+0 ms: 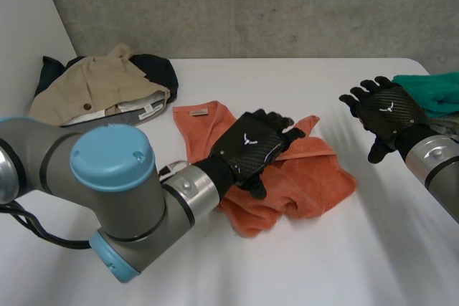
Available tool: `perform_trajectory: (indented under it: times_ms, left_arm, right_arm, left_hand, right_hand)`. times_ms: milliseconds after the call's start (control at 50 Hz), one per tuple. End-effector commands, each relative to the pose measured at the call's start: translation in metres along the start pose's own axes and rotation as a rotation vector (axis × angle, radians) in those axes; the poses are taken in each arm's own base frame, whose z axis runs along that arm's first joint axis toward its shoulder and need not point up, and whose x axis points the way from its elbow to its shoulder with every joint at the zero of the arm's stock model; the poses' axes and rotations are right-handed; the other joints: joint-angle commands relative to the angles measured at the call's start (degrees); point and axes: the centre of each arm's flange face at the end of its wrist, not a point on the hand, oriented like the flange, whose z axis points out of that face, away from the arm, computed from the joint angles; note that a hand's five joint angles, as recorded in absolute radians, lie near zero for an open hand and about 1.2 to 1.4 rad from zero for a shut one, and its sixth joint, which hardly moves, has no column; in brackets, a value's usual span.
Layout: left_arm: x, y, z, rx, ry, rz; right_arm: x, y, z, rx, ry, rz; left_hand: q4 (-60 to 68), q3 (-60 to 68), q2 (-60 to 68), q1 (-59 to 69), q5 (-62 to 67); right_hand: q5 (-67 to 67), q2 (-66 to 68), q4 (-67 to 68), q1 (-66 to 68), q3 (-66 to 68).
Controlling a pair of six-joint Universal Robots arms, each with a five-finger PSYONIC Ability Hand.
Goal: Fold the laundry.
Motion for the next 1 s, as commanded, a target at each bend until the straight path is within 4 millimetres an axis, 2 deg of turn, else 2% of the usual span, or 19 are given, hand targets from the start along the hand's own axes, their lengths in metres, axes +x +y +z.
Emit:
perform_trajectory:
  times_ms: [20, 80, 160, 300, 380, 400, 440, 480, 540, 560, 700, 800, 840, 860, 940, 1000]
  left_arm:
    - [-0.036, -0.041, -0.008, 0.079, -0.128, 0.058]
    - [-0.053, -0.048, -0.017, 0.066, -0.224, 0.056]
    - [-0.064, -0.044, -0.029, -0.010, -0.329, 0.030]
    - [-0.064, -0.023, -0.042, -0.169, -0.375, -0.015]
    - [-0.064, -0.010, -0.051, -0.228, -0.390, -0.034]
    - [-0.067, -0.006, -0.055, -0.246, -0.409, -0.041]
    - [-0.071, -0.002, -0.059, -0.261, -0.433, -0.044]
    - [-0.076, -0.003, -0.064, -0.264, -0.462, -0.046]
    - [-0.080, -0.009, -0.071, -0.251, -0.484, -0.047]
    - [-0.084, -0.009, -0.076, -0.254, -0.500, -0.049]
    - [-0.088, -0.014, -0.093, -0.238, -0.540, -0.086]
    - [-0.091, -0.016, -0.098, -0.226, -0.557, -0.086]
    - [-0.092, -0.017, -0.099, -0.223, -0.564, -0.086]
    - [-0.093, -0.018, -0.100, -0.219, -0.568, -0.084]
    - [-0.093, -0.019, -0.100, -0.214, -0.568, -0.083]
    - [-0.095, -0.021, -0.099, -0.200, -0.572, -0.078]
  right_arm:
    - [0.003, -0.003, 0.001, -0.006, -0.006, 0.001]
    - [0.007, -0.010, 0.001, -0.024, -0.022, 0.014]
    - [0.010, -0.022, -0.001, -0.083, -0.093, 0.088]
    - [0.011, -0.029, 0.000, -0.169, -0.199, 0.200]
    - [-0.012, -0.037, 0.006, -0.129, -0.289, 0.199]
    - [-0.026, -0.045, 0.008, -0.105, -0.329, 0.189]
    - [-0.041, -0.052, 0.011, -0.084, -0.366, 0.177]
    - [-0.061, -0.061, 0.016, -0.054, -0.418, 0.171]
    - [-0.080, -0.068, 0.023, -0.029, -0.457, 0.167]
    - [-0.093, -0.071, 0.030, -0.008, -0.480, 0.161]
    - [-0.136, -0.063, 0.065, 0.048, -0.471, 0.112]
    - [-0.142, -0.050, 0.089, 0.068, -0.343, 0.067]
    - [-0.143, -0.047, 0.094, 0.079, -0.319, 0.054]
    - [-0.144, -0.045, 0.097, 0.088, -0.306, 0.047]
    - [-0.142, -0.048, 0.098, 0.108, -0.296, 0.043]
    - [-0.132, -0.064, 0.096, 0.141, -0.272, 0.050]
  left_hand:
    - [-0.6, -1.1, -0.9, -0.1, -0.2]
    - [-0.1, -0.6, -0.4, 0.4, 0.3]
    - [-0.1, -0.6, -0.4, 0.4, 0.3]
    - [-0.3, -0.8, -0.6, 0.3, 0.1]
    - [-0.1, -0.6, -0.4, 0.4, 0.3]
    - [0.0, -0.5, -0.2, 0.6, 0.4]
    - [0.0, -0.5, -0.2, 0.6, 0.4]
    - [0.0, -0.5, -0.2, 0.6, 0.4]
    - [0.0, -0.5, -0.2, 0.6, 0.4]
    - [0.0, -0.5, -0.2, 0.6, 0.4]
    - [-0.1, -0.6, -0.4, 0.4, 0.3]
    - [-0.3, -0.8, -0.6, 0.3, 0.1]
    - [-0.3, -0.8, -0.6, 0.3, 0.1]
    - [-0.3, -0.8, -0.6, 0.3, 0.1]
    - [-0.3, -0.8, -0.6, 0.3, 0.1]
    - [-0.5, -1.0, -0.7, 0.1, -0.1]
  right_hand:
    - [-2.6, -2.3, -1.9, -3.1, -2.1]
    - [-2.6, -2.3, -1.9, -3.1, -2.1]
    - [-2.6, -2.3, -1.9, -3.1, -2.1]
    - [-2.6, -2.3, -1.9, -3.1, -2.1]
    - [4.7, 5.0, 5.4, 4.2, 5.2]
    - [7.7, 8.0, 8.5, 7.2, 8.3]
    - [8.9, 9.2, 9.7, 8.4, 9.5]
    - [9.6, 9.9, 10.3, 9.1, 10.1]
    - [9.7, 10.1, 10.5, 9.3, 10.3]
    - [9.7, 10.1, 10.5, 9.3, 10.3]
    - [7.7, 8.1, 8.5, 7.2, 8.3]
    - [10.7, 11.1, 11.5, 10.3, 11.3]
    - [16.8, 17.1, 17.5, 16.3, 17.3]
    - [30.0, 30.3, 30.7, 29.5, 30.5]
    - [67.3, 67.6, 68.1, 66.8, 67.9]
    - [67.4, 67.7, 68.1, 66.9, 67.9]
